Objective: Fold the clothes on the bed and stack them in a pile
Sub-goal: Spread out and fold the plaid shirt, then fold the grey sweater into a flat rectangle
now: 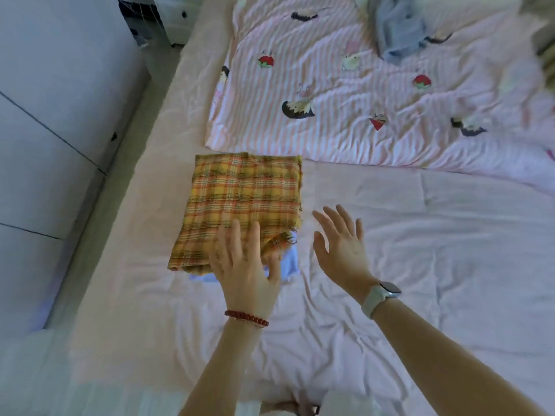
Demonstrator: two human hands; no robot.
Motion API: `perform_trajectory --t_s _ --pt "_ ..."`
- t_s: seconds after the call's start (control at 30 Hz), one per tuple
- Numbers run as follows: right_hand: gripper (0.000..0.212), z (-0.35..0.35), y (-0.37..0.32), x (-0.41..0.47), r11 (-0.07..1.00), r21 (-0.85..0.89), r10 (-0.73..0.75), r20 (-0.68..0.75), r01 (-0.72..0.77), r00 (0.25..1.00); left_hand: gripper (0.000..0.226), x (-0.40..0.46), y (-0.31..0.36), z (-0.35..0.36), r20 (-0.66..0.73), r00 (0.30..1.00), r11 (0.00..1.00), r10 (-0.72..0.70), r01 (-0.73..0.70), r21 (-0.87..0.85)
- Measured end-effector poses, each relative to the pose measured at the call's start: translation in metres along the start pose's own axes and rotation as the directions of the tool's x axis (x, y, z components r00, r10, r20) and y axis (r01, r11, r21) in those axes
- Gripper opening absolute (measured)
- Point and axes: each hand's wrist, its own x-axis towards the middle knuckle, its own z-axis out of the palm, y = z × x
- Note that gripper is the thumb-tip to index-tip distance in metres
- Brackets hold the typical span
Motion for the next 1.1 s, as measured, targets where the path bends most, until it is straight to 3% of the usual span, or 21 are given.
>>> perform_trajectory --t_s 0.1,0.17,0.23,0.3,0.47,0.8,0.93,1.03,1.1 --pt "0.042 -0.016 0.045 -0.078 0.974 -0.020 0.226 -0.003 -0.226 0.974 0.055 -0.053 0.027 0.013 0.259 0.962 0.996 0.090 -0.091 -0.010" --pt "0.043 -0.026 0.077 -0.129 0.929 -0.015 0.370 0.008 -0.369 0.929 0.063 -0.088 0.047 0.028 0.510 0.858 0.993 0.069 -0.108 0.048" --pt "0.044 -0.037 0.110 -0.181 0.865 0.006 0.502 0.022 -0.502 0.865 0.065 -0.123 0.070 0.041 0.632 0.770 0.985 0.085 -0.161 0.064" --pt "0.043 -0.052 0.142 -0.231 0.793 0.050 0.608 -0.006 -0.607 0.794 0.063 -0.150 0.103 0.050 0.669 0.726 0.975 0.159 -0.223 0.010" --pt "0.041 -0.091 0.227 -0.351 0.623 0.176 0.782 -0.118 -0.762 0.612 0.059 -0.225 0.209 0.082 0.730 0.579 0.847 0.361 -0.532 0.003" --pt "0.039 -0.162 0.404 -0.560 0.399 0.290 0.917 -0.150 -0.870 0.371 0.050 -0.401 0.417 0.126 0.747 0.464 0.824 0.476 -0.533 -0.194" --pt "0.038 -0.185 0.459 -0.589 0.337 0.330 0.941 -0.147 -0.882 0.304 0.051 -0.435 0.476 0.146 0.769 0.416 0.798 0.485 -0.571 -0.194" --pt "0.038 -0.203 0.504 -0.596 0.335 0.354 0.942 -0.130 -0.873 0.309 0.051 -0.446 0.520 0.170 0.761 0.380 0.741 0.525 -0.645 -0.189" --pt "0.039 -0.219 0.540 -0.596 0.355 0.343 0.935 -0.117 -0.870 0.335 0.051 -0.451 0.550 0.188 0.755 0.399 0.744 0.520 -0.646 -0.171"
